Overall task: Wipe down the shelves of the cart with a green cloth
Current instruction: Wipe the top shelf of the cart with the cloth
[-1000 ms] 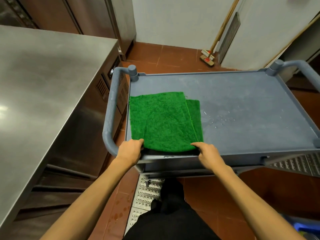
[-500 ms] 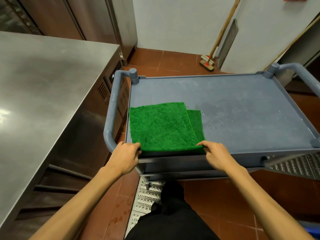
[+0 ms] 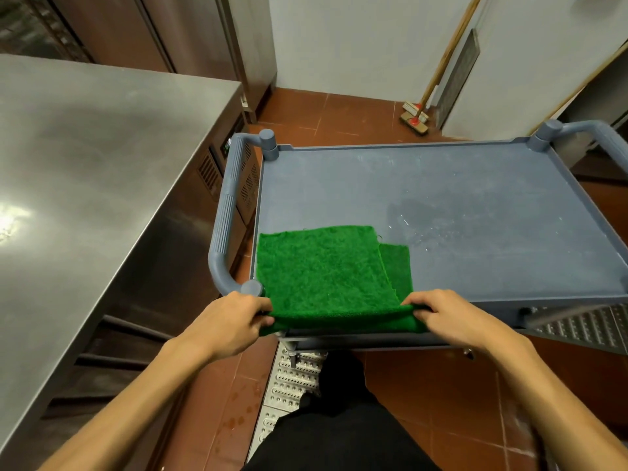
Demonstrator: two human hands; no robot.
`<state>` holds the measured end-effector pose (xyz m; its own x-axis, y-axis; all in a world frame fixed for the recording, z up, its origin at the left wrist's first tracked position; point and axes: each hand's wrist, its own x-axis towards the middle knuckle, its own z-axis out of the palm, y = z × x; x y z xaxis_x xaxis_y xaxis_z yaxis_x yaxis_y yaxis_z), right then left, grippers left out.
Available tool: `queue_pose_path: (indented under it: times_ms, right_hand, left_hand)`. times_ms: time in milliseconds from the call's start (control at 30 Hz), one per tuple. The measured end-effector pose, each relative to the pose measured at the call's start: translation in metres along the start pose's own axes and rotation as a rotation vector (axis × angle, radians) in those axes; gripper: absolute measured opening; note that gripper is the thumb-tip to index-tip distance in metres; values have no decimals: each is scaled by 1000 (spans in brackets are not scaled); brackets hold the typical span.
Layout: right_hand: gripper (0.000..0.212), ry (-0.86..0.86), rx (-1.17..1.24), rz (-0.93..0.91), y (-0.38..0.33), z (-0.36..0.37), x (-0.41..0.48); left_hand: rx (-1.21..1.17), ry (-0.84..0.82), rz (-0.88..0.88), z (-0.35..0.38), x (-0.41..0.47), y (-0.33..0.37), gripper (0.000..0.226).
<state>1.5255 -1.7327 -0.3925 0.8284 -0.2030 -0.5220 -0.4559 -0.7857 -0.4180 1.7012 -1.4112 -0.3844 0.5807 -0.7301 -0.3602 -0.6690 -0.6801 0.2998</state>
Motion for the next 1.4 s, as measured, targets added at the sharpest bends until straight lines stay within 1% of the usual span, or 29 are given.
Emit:
queue_pose_path:
  times_ms: [67,133,233,400,567,667,867,967,1033,1133,1233,1267,1333,1400]
  right_hand:
    - [30,0,10,-24,-1,-8,2]
    - [29,32,21,-53,-2,-15,8]
    - [31,105,79,-73,-4,-29,22]
    - [32,218,165,-69,-2,-45,52]
    - [31,325,230,-88,6,-47,98]
    - [28,353,243,-95,10,-48,129]
    - [26,335,225,-38,15,-39,184]
    - [25,338,163,1,17,-34,198]
    - [27,345,109,-4,21,-31,205]
    - [34,403,35,-72,27,-22,209]
    - [32,479,9,-155,27,-12,204]
    - [28,476,16,-202,25,-9,200]
    - [27,392,42,-304,21,-3,190]
    - [26,278,29,-362,19,7,180]
  left_hand:
    - [-3,27,4,-10,2,0,14]
    - [-12,102,15,-20,8,-1,13]
    - [-27,215,10,-32,23,-2,14]
    - [-34,346,5,-40,62,-6,17]
    - [-34,392,-50,-41,105,-17,15]
    - [-45,369,-125,-39,131,-27,14]
    - [-25,277,-219,-31,176,-43,15]
    - [-18,227,-252,-25,191,-49,16]
    - [7,190,-246,-19,196,-53,20]
    - [110,187,-169,-7,198,-54,32]
    - [173,230,-13,-5,191,-47,27]
    - [162,213,40,-4,187,-44,24]
    - [123,100,107,0,177,-34,25]
    - [125,-9,143,7,167,-25,32]
